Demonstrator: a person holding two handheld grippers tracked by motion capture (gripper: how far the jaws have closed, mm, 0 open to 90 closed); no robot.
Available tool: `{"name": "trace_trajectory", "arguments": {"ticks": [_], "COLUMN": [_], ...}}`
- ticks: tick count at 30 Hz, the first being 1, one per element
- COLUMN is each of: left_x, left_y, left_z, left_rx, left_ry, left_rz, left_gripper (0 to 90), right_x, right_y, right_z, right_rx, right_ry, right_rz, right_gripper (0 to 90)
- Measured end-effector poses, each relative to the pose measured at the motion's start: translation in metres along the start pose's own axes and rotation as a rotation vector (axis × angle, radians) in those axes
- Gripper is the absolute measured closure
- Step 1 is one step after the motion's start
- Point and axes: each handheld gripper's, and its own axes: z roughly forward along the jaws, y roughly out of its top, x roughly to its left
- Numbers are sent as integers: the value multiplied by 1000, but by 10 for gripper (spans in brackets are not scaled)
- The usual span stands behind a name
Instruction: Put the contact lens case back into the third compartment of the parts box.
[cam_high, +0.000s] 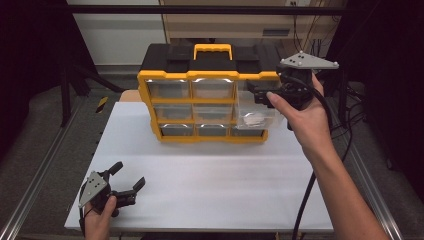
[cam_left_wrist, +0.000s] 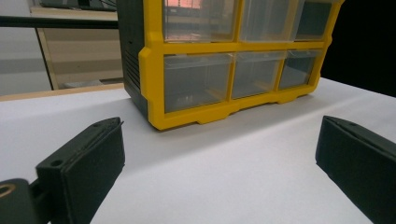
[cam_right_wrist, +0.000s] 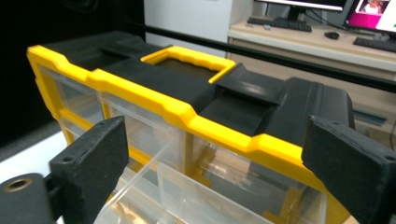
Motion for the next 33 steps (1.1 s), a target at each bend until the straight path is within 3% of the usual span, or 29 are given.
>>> {"name": "trace_trajectory", "arguments": {"ticks": [3,12,19,33], "left_x": [1,1,6,7], "left_y": [0,-1,0,0], "left_z": [0,0,-3,-6], "left_rx": [-7,6,-7,-15], "left_ry": [5,12,41,37], "left_rz": [-12,9,-6,-10], "left_gripper": [11,11,11,11], "right_x": [-2,-8,-13,-13], "right_y": [-1,-4,-6,-23], "right_z": [-2,-8,-14,-25], "right_rx": [-34,-140,-169,-182], "right_ry": [25,71,96,106], "right_rz": [-4,-3,5,-6], "right_gripper": [68,54,42,31]}}
